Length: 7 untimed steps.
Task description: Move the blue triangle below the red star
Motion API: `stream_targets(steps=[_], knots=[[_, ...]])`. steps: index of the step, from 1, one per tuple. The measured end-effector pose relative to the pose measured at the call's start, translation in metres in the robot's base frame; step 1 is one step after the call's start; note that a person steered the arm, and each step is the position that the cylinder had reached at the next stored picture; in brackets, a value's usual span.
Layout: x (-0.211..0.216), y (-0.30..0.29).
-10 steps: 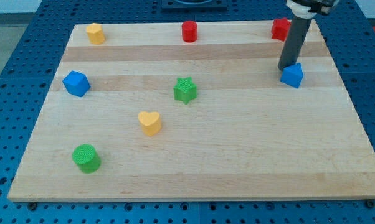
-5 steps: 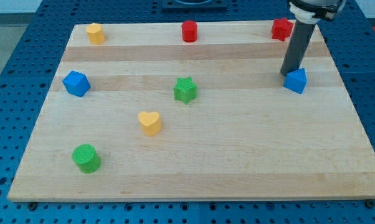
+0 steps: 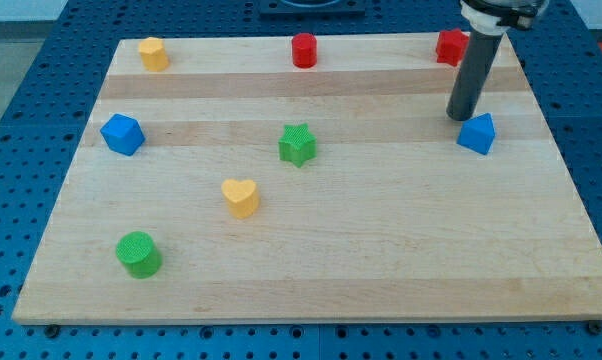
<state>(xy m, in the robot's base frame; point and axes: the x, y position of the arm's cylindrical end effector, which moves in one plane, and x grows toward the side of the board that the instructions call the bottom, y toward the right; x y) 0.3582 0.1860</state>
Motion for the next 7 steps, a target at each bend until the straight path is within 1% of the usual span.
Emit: stream_targets(steps=[3,4,6,7], knots=[[-0.006,-0.001],[-0.005,-0.009],[0.025,-0.061],[0.047,-0.08]])
